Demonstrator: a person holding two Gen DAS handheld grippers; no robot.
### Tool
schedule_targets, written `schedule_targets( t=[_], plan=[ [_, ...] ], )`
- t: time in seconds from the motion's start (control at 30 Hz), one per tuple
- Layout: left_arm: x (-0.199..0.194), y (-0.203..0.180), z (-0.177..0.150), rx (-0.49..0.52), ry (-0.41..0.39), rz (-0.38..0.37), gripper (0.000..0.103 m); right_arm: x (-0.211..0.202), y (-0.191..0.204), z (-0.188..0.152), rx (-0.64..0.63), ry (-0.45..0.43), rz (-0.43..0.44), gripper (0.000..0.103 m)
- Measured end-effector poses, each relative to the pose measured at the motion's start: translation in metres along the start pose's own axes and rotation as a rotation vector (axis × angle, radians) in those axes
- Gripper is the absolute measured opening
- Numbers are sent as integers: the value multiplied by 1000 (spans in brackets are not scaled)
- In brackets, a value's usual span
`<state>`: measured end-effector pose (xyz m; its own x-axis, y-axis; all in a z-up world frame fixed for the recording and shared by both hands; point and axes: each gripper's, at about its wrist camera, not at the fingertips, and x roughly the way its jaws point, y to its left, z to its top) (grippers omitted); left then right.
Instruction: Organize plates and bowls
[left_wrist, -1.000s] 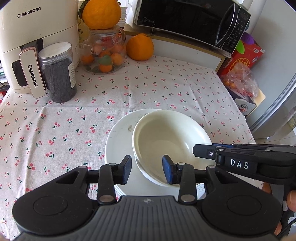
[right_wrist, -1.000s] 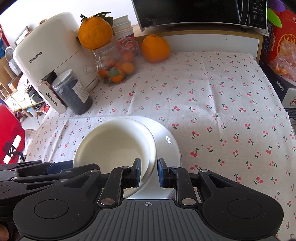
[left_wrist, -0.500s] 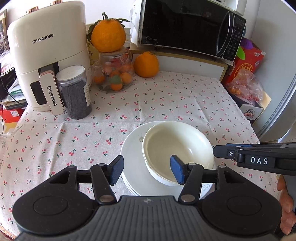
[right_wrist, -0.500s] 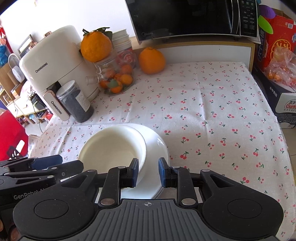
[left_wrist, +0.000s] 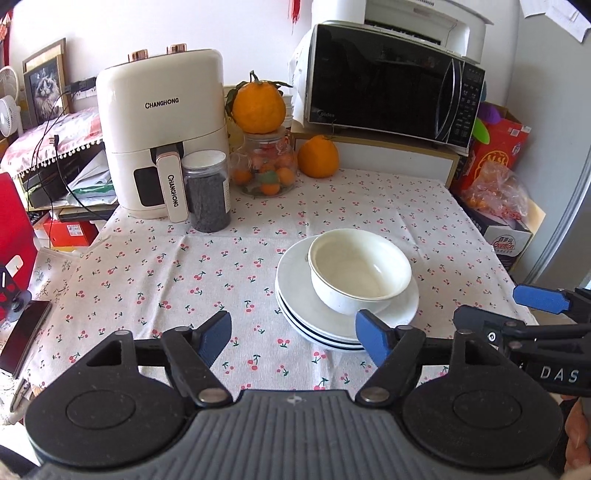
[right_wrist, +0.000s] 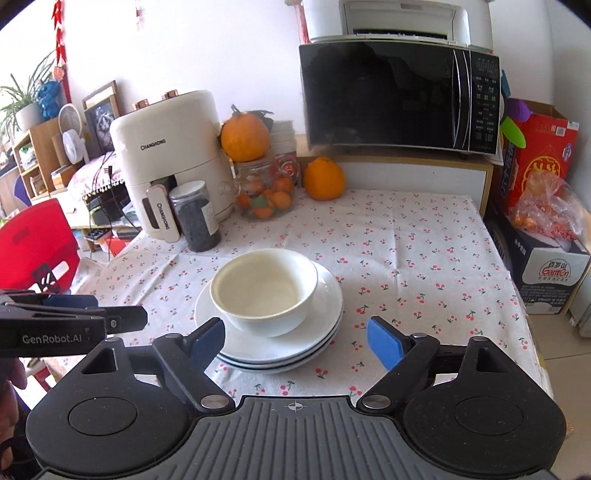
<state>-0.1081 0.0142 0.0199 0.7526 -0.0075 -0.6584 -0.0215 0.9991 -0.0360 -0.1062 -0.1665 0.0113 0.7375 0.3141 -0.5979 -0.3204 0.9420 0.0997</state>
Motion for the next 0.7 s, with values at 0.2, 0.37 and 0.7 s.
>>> schedule_targets(
  t=[0.2,0.37,0.7],
  plan=[
    [2,-3,-17,40,-64,33,103,-11,-7,-22,78,2,-42,101],
    [22,20,-24,-76,42,26,103,-2,3,-25,18,29,-102,101],
    [31,25,-30,-112,107,46,103,13,3,-24,31,50,-126,102]
  ],
)
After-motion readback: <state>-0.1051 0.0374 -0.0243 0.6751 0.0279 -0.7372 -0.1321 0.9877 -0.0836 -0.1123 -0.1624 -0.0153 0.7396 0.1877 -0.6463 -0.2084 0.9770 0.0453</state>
